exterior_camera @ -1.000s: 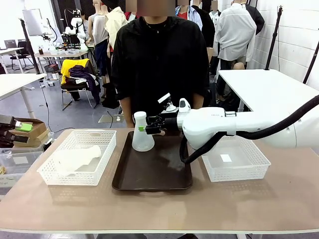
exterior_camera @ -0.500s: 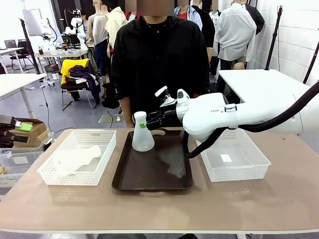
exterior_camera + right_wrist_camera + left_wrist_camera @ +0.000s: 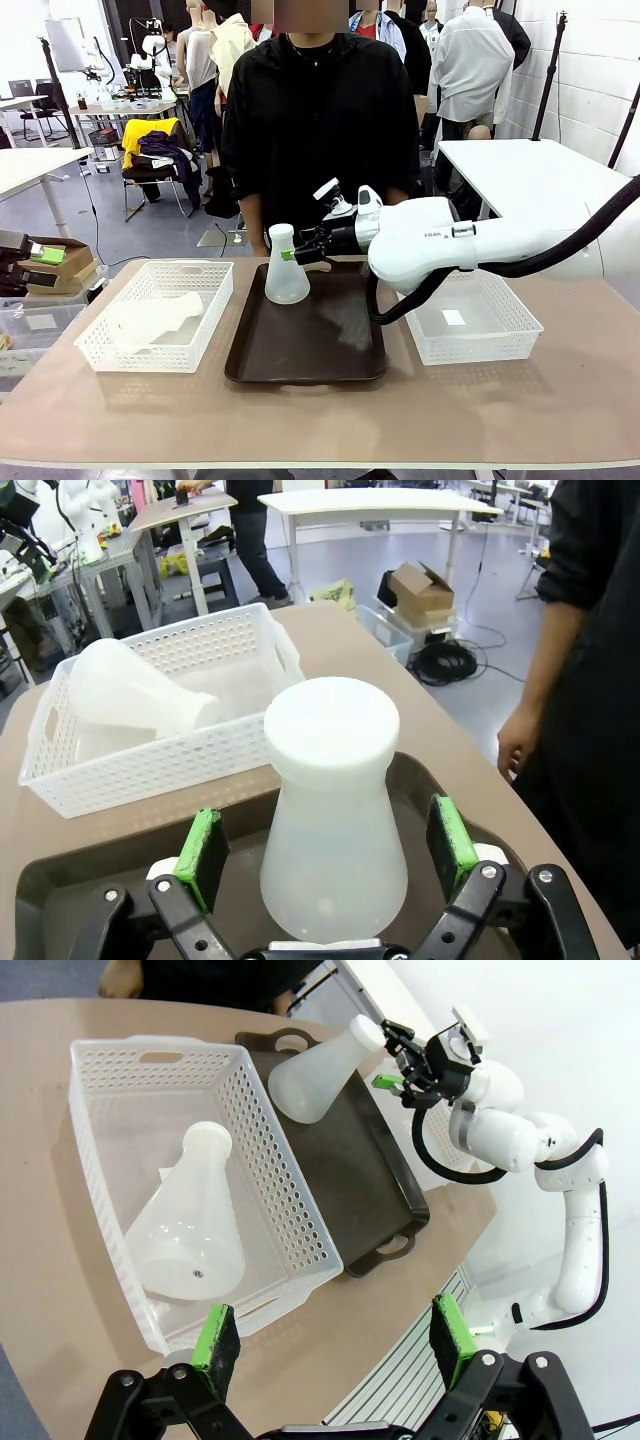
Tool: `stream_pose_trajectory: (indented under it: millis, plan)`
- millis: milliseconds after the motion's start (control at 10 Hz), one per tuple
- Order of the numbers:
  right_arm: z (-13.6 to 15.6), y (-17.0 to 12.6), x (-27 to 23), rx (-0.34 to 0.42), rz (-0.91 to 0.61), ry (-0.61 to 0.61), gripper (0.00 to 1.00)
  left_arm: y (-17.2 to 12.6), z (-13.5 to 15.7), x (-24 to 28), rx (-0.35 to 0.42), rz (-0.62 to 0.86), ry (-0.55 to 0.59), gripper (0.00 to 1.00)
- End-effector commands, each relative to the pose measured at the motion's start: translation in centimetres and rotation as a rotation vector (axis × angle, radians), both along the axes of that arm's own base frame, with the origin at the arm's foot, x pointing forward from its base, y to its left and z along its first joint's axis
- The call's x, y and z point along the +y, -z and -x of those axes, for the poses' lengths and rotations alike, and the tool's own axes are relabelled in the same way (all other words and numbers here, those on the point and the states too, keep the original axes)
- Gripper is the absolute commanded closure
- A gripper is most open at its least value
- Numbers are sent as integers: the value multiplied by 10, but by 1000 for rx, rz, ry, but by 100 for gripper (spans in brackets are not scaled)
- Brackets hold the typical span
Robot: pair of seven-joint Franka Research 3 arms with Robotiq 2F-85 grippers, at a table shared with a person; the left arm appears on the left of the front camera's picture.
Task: Prepare the laboratory tools.
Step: Pick up the Big flask that the person points to.
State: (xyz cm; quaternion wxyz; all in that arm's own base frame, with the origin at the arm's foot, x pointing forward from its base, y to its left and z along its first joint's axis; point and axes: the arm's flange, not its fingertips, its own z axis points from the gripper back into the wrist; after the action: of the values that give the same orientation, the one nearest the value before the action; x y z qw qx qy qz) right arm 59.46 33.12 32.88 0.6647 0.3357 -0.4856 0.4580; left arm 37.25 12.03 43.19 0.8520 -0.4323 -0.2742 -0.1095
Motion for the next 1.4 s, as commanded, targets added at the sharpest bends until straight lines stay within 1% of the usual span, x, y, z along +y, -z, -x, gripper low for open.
stream_pose_trajectory:
  millis: [0, 500, 600, 700, 800, 1000, 1100, 1200, 1300]
  plan:
    - [0, -4, -1, 1, -15, 11, 0, 0, 0, 1, -12, 10, -2, 0]
    - [0, -4, -1, 1, -15, 11, 0, 0, 0, 1, -12, 10, -2, 0]
    - [0, 0, 0, 0, 0, 1, 0, 0, 0, 1, -12, 10, -2, 0]
    - [34, -36, -21, -56, 60, -11, 0, 0, 0, 1, -12, 10, -2, 0]
    - [56, -60, -40, -86, 73, -24, 0, 0, 0, 1, -12, 10, -2, 0]
    - [78, -95, -84, -99, 144, 54, 0, 0, 0, 1, -12, 10, -2, 0]
    - [89, -114, -106, -72, 167, 115, 0, 0, 0, 1, -12, 10, -2, 0]
    - [100, -131, -128, -75, 140, 210, 0, 0, 0, 1, -12, 10, -2, 0]
    - [113, -147, -154, -104, 122, 322, 0, 0, 0, 1, -12, 10, -2, 0]
